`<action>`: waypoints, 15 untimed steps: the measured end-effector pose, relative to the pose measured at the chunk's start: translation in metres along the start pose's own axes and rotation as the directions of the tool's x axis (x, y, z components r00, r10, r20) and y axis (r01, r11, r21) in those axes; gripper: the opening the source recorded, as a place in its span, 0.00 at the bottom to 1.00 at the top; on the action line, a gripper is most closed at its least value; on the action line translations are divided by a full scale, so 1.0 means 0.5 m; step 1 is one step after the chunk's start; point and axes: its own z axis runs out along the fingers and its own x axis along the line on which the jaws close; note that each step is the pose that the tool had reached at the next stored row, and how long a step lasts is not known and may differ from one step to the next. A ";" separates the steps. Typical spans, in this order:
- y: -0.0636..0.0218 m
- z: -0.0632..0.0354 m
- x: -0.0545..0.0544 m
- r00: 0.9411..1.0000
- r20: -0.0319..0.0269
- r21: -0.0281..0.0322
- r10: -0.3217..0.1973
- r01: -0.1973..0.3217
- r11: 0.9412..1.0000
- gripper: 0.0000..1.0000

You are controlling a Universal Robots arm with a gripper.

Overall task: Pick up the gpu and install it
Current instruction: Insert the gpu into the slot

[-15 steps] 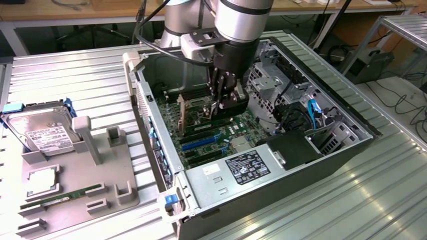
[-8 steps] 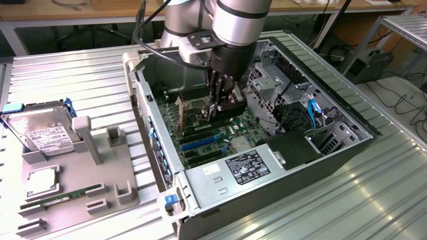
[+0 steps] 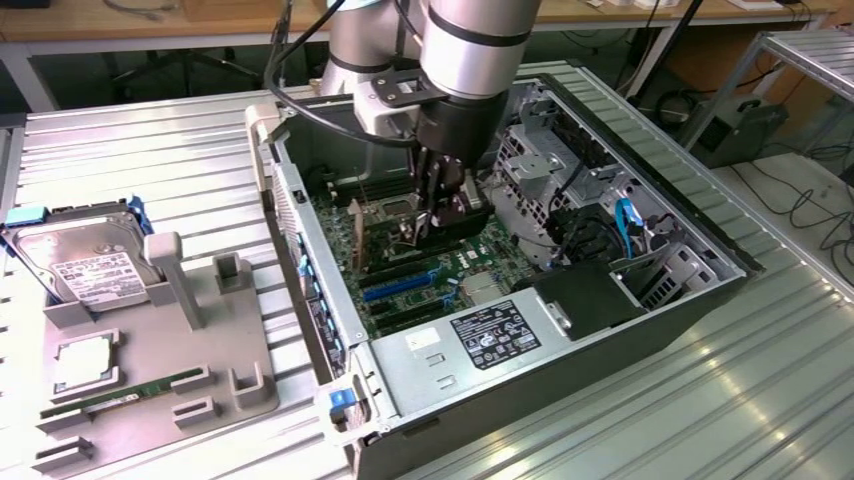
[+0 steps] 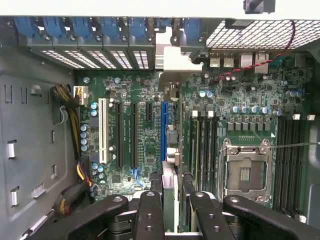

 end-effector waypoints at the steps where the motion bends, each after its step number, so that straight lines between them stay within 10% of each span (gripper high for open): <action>1: 0.001 0.002 0.000 1.000 0.000 0.000 0.000 0.000 1.000 0.26; 15: 0.019 0.023 0.000 1.000 0.000 0.000 0.000 0.000 1.000 0.26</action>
